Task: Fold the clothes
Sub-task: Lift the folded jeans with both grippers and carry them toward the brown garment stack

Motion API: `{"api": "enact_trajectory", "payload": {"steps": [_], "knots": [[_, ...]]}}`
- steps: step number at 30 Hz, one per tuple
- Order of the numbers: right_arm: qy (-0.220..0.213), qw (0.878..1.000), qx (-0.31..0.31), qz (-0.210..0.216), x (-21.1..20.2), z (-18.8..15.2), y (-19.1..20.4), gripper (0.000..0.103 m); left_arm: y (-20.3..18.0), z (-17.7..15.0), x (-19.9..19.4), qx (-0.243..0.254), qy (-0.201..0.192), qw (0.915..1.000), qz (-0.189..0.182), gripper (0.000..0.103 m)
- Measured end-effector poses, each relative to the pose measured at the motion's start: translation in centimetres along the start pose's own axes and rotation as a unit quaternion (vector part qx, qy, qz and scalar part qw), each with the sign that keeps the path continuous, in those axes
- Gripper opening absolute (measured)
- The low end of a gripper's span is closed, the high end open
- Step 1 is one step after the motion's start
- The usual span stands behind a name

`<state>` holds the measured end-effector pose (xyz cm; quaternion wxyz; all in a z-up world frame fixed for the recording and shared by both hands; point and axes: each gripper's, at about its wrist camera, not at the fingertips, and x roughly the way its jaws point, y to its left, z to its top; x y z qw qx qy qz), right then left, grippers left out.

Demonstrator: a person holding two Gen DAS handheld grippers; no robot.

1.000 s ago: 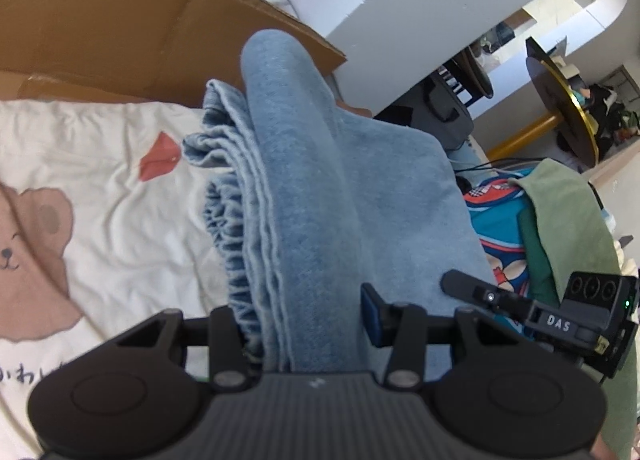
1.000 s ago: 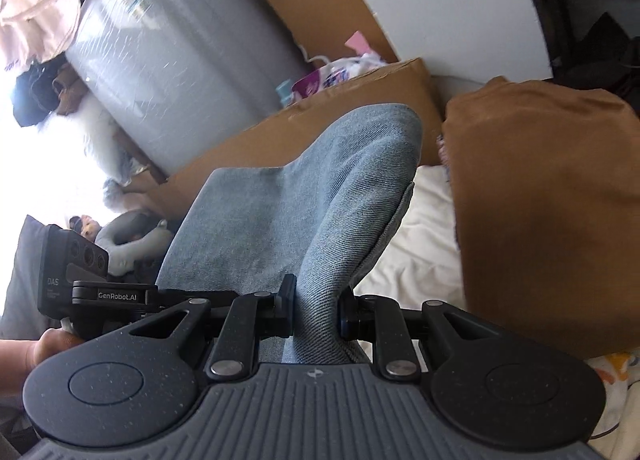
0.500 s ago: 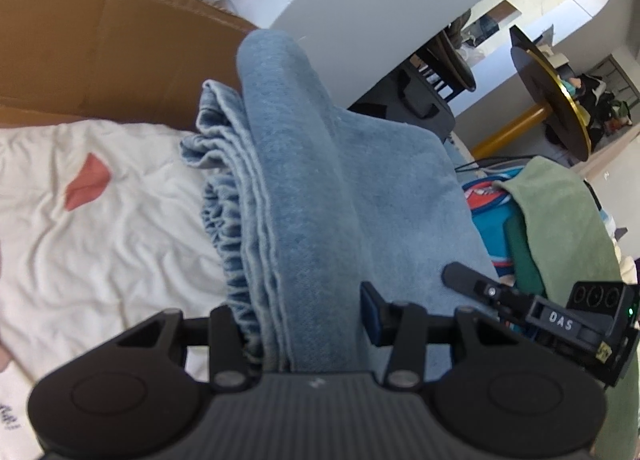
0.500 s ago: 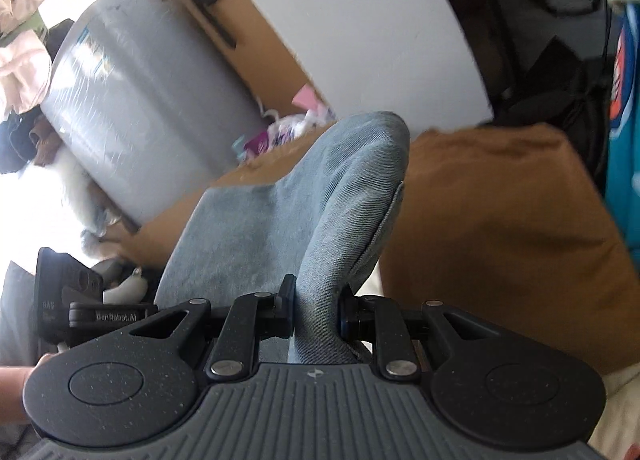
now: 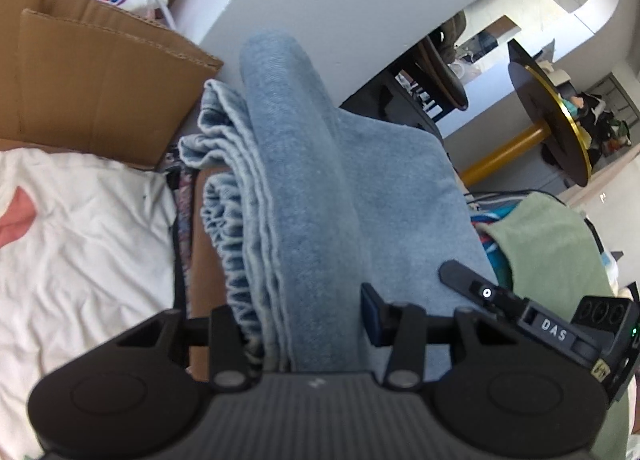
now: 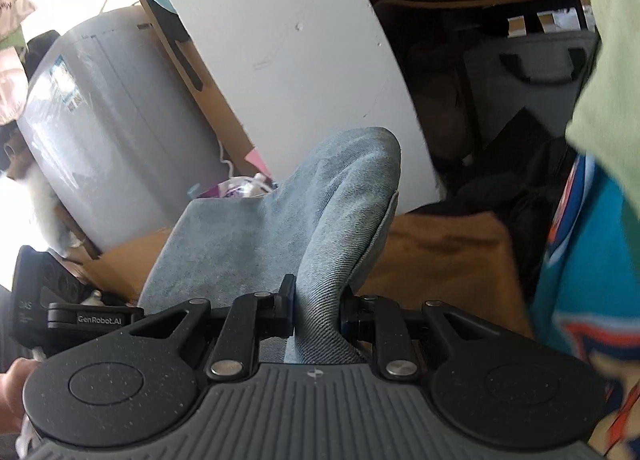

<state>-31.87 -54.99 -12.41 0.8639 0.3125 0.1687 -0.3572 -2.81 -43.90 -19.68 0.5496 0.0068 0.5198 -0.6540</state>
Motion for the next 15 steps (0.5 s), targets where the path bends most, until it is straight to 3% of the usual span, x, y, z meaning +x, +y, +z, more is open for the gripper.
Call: {"api": "enact_trajectory", "payload": {"steps": [15], "knots": [[0.0, 1.0, -0.011, -0.021, 3.8, 4.3, -3.2, 0.02, -2.1, 3.3, 3.8, -0.037, -0.013, 0.9988, 0.029, 0.046]]}}
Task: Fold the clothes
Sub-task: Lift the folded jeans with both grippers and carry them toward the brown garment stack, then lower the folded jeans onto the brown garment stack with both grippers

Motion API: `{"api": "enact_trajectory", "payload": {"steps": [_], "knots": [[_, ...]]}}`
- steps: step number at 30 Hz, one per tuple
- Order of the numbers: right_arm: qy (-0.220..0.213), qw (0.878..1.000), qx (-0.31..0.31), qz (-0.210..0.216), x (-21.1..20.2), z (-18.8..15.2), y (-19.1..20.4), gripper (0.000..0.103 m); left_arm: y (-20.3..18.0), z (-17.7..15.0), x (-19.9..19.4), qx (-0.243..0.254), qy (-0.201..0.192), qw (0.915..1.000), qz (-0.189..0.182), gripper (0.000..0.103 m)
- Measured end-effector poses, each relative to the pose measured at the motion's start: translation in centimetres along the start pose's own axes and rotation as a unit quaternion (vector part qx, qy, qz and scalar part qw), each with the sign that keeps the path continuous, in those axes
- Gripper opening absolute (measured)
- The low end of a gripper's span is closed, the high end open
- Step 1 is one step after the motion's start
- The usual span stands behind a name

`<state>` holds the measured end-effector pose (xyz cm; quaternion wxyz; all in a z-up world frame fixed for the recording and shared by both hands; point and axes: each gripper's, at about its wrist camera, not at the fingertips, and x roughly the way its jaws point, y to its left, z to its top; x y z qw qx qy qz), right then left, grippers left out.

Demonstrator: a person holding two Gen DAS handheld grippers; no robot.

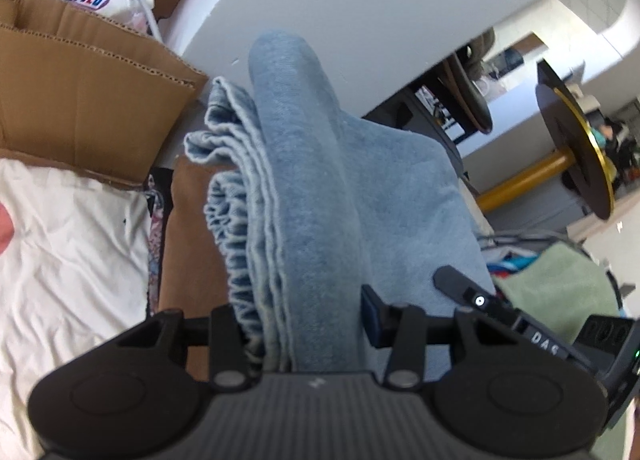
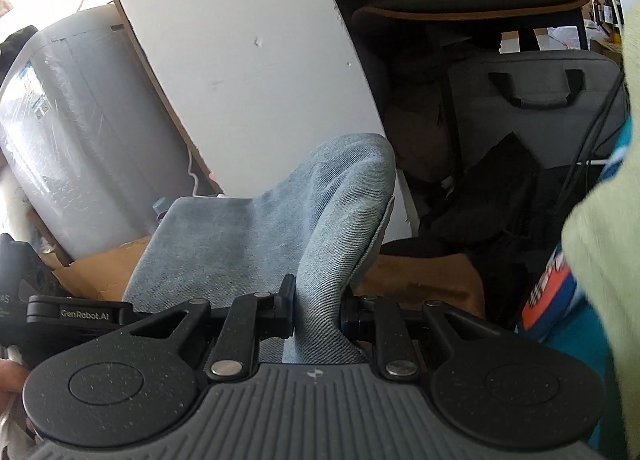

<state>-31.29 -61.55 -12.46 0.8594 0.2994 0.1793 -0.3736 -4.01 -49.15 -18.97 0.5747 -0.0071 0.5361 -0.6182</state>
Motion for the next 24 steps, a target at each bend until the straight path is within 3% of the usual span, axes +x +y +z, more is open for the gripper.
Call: {"api": "enact_trajectory", "payload": {"steps": [6, 10, 12, 18, 20, 24], "knots": [[0.001, 1.0, -0.011, -0.014, 1.3, 0.1, -1.0, 0.02, 1.0, -0.3, 2.3, -0.02, -0.006, 0.9997, -0.01, 0.046], [0.017, 1.0, 0.006, -0.016, 4.6, -0.5, -2.4, 0.02, 3.8, -0.4, 4.6, -0.052, -0.008, 0.9986, -0.004, 0.046], [0.026, 0.999, 0.001, -0.027, 6.3, -1.3, -2.4, 0.02, 5.7, -0.5, 5.8, -0.067, 0.004, 0.9977, -0.001, 0.046], [0.044, 0.997, -0.005, -0.059, 8.6, -3.8, -2.8, 0.021, 7.6, -0.5, 6.9, -0.042, 0.055, 0.9973, 0.024, 0.054], [0.045, 0.997, 0.006, -0.06, 8.7, -3.7, -3.5, 0.021, 6.8, -0.2, 6.6, -0.015, 0.071, 0.9965, 0.041, 0.056], [0.046, 0.996, 0.008, -0.071, 8.8, -4.1, -4.0, 0.021, 4.7, 1.2, 5.6, 0.034, 0.114, 0.9859, 0.118, 0.061]]}}
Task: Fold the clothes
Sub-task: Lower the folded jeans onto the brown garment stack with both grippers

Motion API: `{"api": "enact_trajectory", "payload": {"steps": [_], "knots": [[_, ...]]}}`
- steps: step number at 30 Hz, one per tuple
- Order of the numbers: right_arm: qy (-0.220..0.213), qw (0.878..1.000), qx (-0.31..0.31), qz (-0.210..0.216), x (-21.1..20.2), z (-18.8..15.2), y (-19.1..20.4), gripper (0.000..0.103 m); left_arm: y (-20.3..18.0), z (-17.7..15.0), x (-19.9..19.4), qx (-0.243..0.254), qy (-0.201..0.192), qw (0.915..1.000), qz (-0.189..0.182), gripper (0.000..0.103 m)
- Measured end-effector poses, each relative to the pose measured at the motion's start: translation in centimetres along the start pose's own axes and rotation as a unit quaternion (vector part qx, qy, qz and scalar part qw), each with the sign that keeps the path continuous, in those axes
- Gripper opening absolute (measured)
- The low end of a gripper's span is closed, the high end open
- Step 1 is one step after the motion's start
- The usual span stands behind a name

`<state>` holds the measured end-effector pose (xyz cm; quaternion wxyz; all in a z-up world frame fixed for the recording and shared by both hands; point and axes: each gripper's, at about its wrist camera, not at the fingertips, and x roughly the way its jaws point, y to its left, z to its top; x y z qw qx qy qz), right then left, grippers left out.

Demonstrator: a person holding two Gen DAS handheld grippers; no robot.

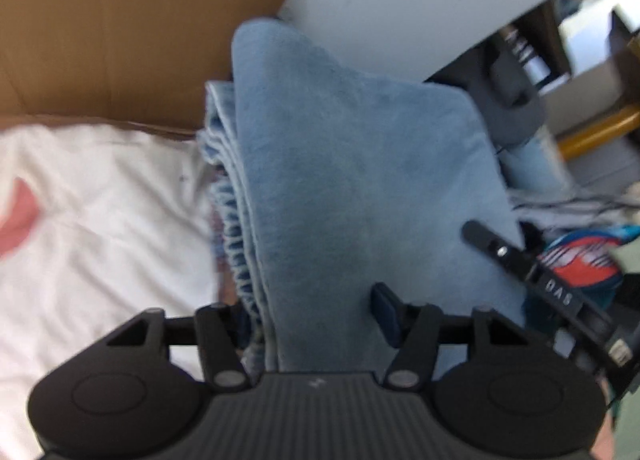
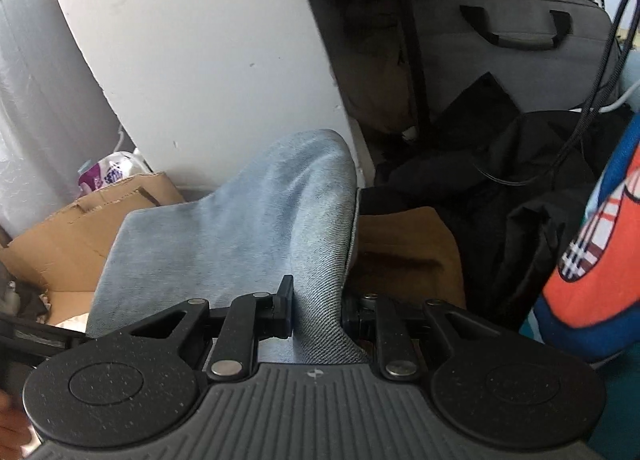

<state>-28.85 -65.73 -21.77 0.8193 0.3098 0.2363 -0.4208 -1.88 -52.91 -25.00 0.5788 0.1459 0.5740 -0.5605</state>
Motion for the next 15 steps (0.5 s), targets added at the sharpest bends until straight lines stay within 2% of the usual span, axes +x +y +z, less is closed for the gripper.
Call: {"api": "enact_trajectory", "payload": {"steps": [3, 6, 8, 11, 15], "knots": [[-0.001, 1.0, 0.003, -0.006, 0.1, -0.2, -0.2, 0.021, -1.1, 0.9, -2.1, 0.041, 0.002, 0.9981, 0.046, 0.057], [-0.001, 1.0, 0.006, -0.012, 0.3, -0.3, -0.2, 0.021, -1.9, 2.1, -4.5, 0.067, -0.01, 0.9954, 0.068, 0.053], [-0.001, 1.0, 0.003, -0.019, 0.4, -0.3, 0.1, 0.021, -2.7, 2.8, -5.9, 0.084, -0.024, 0.9938, 0.069, 0.045], [-0.002, 1.0, 0.004, -0.022, 0.5, -0.4, 0.1, 0.022, -4.0, 3.7, -7.1, 0.11, -0.036, 0.9918, 0.053, 0.043], [-0.004, 1.0, 0.008, -0.017, 0.5, -0.5, -0.2, 0.023, -5.2, 3.9, -5.3, 0.141, -0.018, 0.9882, 0.056, 0.037]]}}
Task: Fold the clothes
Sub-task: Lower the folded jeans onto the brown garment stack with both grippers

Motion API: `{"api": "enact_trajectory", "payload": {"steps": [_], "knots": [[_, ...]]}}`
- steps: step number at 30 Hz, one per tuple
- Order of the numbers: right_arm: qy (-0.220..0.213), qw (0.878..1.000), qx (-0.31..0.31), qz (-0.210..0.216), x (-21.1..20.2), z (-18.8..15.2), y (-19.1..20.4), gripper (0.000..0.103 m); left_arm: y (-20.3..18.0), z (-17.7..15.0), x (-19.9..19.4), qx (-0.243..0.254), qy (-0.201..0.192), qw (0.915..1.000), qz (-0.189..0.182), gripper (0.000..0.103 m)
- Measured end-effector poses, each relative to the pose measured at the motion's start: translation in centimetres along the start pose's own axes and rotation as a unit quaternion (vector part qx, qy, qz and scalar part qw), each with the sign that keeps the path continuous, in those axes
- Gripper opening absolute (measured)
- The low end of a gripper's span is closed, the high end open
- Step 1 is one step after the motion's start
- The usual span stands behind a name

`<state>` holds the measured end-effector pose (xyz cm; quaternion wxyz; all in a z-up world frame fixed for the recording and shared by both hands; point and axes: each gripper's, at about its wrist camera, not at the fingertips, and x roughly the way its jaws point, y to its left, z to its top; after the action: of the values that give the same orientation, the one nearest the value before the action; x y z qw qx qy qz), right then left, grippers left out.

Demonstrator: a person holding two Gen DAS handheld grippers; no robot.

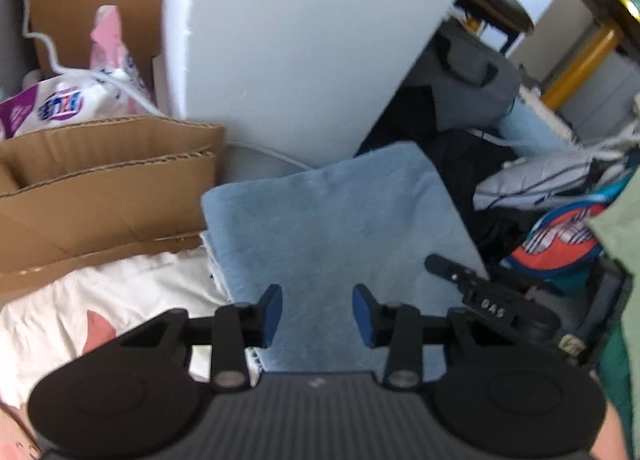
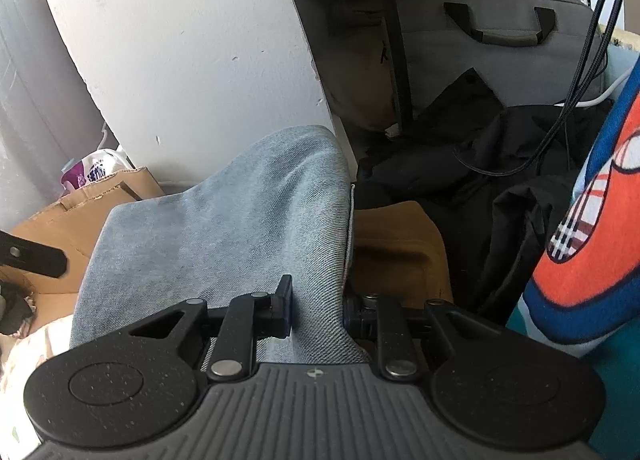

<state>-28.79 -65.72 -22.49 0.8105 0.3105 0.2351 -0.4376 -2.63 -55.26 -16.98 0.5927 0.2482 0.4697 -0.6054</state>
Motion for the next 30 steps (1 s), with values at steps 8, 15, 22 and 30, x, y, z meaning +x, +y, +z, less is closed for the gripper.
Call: {"api": "enact_trajectory", "payload": {"steps": [8, 15, 22, 30], "knots": [[-0.016, 0.999, -0.03, -0.025, -0.7, -0.3, 0.2, 0.033, -0.9, -0.9, 5.6, 0.056, 0.018, 0.9966, 0.057, 0.028], [-0.051, 0.995, -0.08, -0.026, -3.0, 1.0, 1.2, 0.034, -0.5, -0.5, 5.7, 0.087, 0.015, 0.9949, 0.049, 0.024], [-0.035, 0.996, -0.083, -0.015, -1.0, 1.0, 2.3, 0.034, -1.4, 0.0, 5.9, 0.131, 0.002, 0.9859, 0.104, 0.024], [0.01, 0.997, -0.068, -0.02, 2.6, -1.1, 2.9, 0.035, -1.1, -0.2, 7.1, 0.16, -0.014, 0.9796, 0.121, 0.026]]}}
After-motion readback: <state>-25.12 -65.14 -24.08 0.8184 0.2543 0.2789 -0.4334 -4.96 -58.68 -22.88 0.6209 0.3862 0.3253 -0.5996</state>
